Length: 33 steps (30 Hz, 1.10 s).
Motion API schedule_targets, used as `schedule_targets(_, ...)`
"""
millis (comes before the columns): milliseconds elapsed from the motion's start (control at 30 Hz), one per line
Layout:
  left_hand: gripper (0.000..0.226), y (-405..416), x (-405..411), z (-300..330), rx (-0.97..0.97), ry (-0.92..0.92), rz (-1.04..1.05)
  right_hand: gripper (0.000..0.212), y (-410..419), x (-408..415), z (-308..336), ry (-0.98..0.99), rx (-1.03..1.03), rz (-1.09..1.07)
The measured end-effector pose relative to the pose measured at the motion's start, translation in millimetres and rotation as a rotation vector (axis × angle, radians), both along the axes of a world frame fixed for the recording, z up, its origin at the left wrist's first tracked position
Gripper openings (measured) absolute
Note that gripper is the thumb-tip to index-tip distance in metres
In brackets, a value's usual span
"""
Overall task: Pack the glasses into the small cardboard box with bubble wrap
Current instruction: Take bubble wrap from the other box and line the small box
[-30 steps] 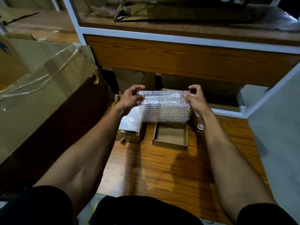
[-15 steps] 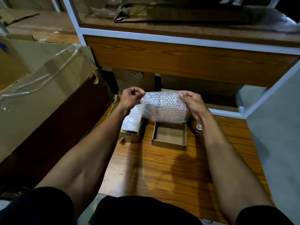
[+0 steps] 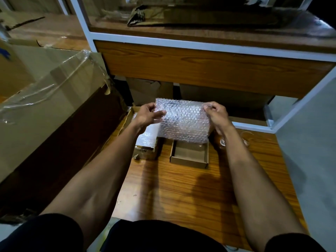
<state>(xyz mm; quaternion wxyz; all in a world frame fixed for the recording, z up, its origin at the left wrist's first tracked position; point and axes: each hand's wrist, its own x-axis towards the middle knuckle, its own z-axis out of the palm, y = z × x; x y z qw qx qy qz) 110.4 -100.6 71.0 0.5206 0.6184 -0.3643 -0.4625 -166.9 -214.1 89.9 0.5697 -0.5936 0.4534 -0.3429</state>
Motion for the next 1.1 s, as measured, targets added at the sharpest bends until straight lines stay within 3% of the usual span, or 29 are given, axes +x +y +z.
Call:
schedule_targets(200,0.020,-8,10,26,-0.042,-0.093,-0.181,0.035,2,-8,24,0.147,-0.068,0.200)
schedule_targets(367,0.016,-19,2,56,-0.036,-0.215,-0.404,0.057,1,9,42,0.426,-0.135,0.496)
schedule_targets(467,0.024,-27,-1,65,-0.002,-0.303,-0.462,0.043,7,20,39,0.397,-0.140,0.554)
schedule_targets(567,0.023,-28,1,65,0.027,-0.350,-0.367,0.016,9,20,25,0.254,-0.079,0.455)
schedule_targets(667,0.030,-23,9,52,0.062,-0.346,-0.275,0.022,9,12,11,0.138,0.052,0.378)
schedule_targets(767,0.073,-13,12,34,0.104,-0.227,-0.218,0.035,10,7,2,-0.073,0.227,0.328)
schedule_targets(800,0.077,-10,11,28,0.110,-0.151,-0.192,0.036,11,7,1,-0.125,0.268,0.319)
schedule_targets(1000,0.032,-3,-10,3,0.004,0.358,-0.049,0.042,8,14,-8,-0.230,0.328,0.258)
schedule_targets(1100,0.020,-3,-22,-2,-0.016,0.460,-0.016,0.044,10,16,-10,-0.265,0.348,0.205)
